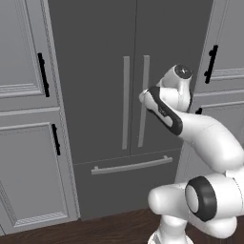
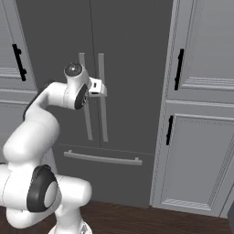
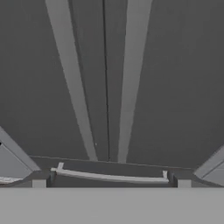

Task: Take the strawberry from the fridge and place it on top of the pancake, located on the dining counter.

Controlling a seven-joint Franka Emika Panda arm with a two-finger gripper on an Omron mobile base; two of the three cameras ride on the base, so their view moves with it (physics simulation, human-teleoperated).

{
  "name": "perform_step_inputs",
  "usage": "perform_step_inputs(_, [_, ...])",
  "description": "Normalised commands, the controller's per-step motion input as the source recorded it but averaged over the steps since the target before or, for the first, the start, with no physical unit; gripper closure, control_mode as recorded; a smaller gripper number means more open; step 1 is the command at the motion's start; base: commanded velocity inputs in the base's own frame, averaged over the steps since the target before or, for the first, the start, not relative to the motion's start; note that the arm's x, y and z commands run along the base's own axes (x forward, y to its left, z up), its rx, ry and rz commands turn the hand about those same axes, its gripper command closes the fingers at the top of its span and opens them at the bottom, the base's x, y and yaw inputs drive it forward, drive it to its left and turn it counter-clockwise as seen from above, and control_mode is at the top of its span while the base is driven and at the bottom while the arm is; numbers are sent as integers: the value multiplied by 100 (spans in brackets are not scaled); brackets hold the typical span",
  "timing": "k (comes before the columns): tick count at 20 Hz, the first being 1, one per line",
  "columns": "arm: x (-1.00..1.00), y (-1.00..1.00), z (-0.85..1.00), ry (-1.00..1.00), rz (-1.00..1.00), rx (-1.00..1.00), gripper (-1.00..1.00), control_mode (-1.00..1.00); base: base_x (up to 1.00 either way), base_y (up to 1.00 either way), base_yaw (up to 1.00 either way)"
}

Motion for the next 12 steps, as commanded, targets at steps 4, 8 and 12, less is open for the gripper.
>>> perform_step_inputs(4, [48, -11, 0, 0, -3, 12, -100, -100, 0, 0, 0])
perform_step_inputs(8, [48, 0, 0, -1, -1, 0, -100, -100, 0, 0, 0])
perform_step_inputs(12, [53, 0, 0, -3, -2, -1, -100, -100, 0, 0, 0])
